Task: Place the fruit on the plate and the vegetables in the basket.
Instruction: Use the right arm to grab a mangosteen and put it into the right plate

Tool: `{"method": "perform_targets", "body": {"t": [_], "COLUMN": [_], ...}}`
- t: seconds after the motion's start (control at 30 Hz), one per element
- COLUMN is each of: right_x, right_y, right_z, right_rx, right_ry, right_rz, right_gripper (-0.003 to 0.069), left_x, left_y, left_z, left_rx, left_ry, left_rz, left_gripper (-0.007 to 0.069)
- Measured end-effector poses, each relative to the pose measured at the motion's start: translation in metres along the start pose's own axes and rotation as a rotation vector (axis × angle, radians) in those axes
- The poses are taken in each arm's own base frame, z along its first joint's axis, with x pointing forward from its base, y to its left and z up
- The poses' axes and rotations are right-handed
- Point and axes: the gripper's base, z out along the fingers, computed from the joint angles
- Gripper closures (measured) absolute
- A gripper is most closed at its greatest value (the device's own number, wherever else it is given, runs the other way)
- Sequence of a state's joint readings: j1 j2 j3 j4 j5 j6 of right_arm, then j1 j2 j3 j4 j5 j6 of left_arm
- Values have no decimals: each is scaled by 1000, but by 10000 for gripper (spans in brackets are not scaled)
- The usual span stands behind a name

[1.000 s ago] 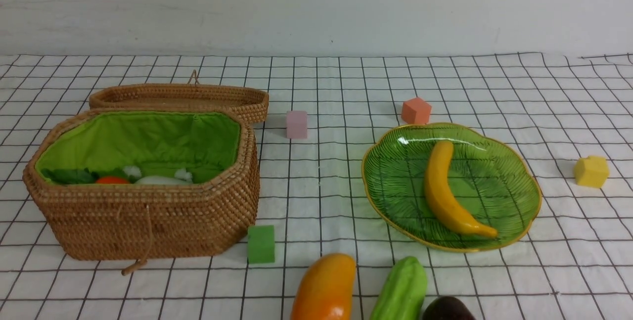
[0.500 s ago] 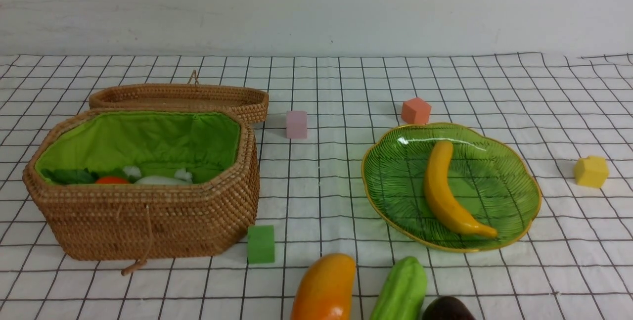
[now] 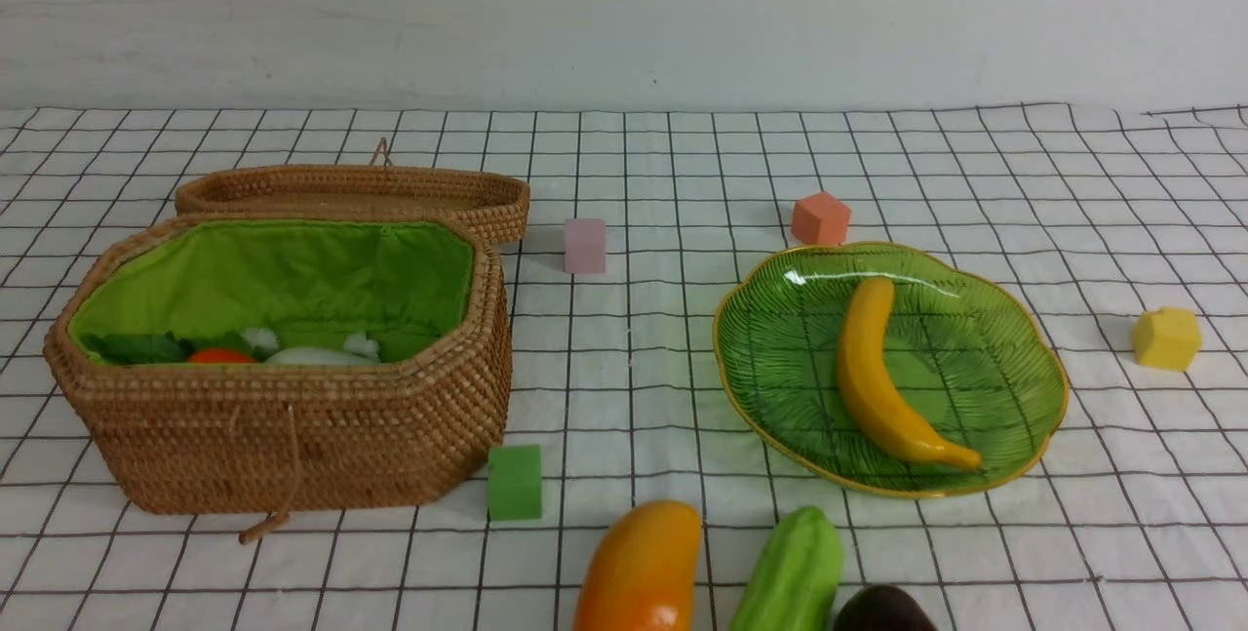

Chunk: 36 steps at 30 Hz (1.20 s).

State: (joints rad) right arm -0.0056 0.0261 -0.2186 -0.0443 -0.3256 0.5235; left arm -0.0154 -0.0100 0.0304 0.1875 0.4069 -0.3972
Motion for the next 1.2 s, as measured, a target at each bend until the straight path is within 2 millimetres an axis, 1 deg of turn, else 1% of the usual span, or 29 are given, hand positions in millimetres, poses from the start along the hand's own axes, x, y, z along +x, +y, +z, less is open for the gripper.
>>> {"method": "perform_targets", "body": {"t": [0.03,0.07,0.1,0.13,0.17,0.2,0.27,0.3,0.33,0.37,0.4,0.43,0.47,0.5,0.57,0.6,0.63,0.67,0.7,0.83,0.87,0.9,0.93,1.0,1.03,1.07,1.1,1.13,1.2], "right_x": [-13,-16,-33,-40,-42,-47,-41,-40,-27,-25,-9,0,10,12,37,47,47,68,79,118,122,135,137,155,161,168,170,182,199], "right_y": [6,8,16,19,20,22,16,15,6,4,-6,-11,-15,-16,-19,-18,-17,-11,-6,15,16,25,27,42,46,49,49,49,45], "right_z": [8,10,26,36,39,53,74,76,84,85,89,91,93,94,98,100,100,103,103,98,98,97,97,99,100,102,102,105,108], "right_rx": [9,11,47,79,86,144,262,272,350,359,426,461,486,491,497,460,449,332,250,-65,-75,-168,-178,-278,-288,-282,-279,-243,-173], "right_ry": [12,15,69,119,130,221,409,425,559,576,710,787,853,866,1038,1111,1119,1267,1348,1608,1628,1698,1705,1770,1786,1803,1805,1826,1852], "right_rz": [23,27,50,56,57,49,1,-6,-62,-66,-115,-121,-107,-102,-34,-28,-42,-43,-55,-105,-103,-135,-139,-201,-216,-227,-224,-242,-249], "right_gripper": [414,414,414,414,414,414,414,414,414,414,414,414,414,414,414,414,414,413,412,366,361,317,311,208,161,112,102,26,-10], "left_x": [0,0,0,0,0,0,0,0,0,0,0,0,0,0,0,0,0,0,0,0,0,0,0,0,0,0,0,0,0], "left_y": [0,0,0,0,0,0,0,0,0,0,0,0,0,0,0,0,0,0,0,0,0,0,0,0,0,0,0,0,0], "left_z": [0,0,0,0,0,0,0,0,0,0,0,0,0,0,0,0,0,0,0,0,0,0,0,0,0,0,0,0,0], "left_rx": [0,0,0,0,0,0,0,0,0,0,0,0,0,0,0,0,0,0,0,0,0,0,0,0,0,0,0,0,0], "left_ry": [0,0,0,0,0,0,0,0,0,0,0,0,0,0,0,0,0,0,0,0,0,0,0,0,0,0,0,0,0], "left_rz": [0,0,0,0,0,0,0,0,0,0,0,0,0,0,0,0,0,0,0,0,0,0,0,0,0,0,0,0,0], "left_gripper": [610,610,610,610,610,610,610,610,610,610,610,610,610,610,610,610,610,610,610,610,610,610,610,610,610,610,610,610,609]}}
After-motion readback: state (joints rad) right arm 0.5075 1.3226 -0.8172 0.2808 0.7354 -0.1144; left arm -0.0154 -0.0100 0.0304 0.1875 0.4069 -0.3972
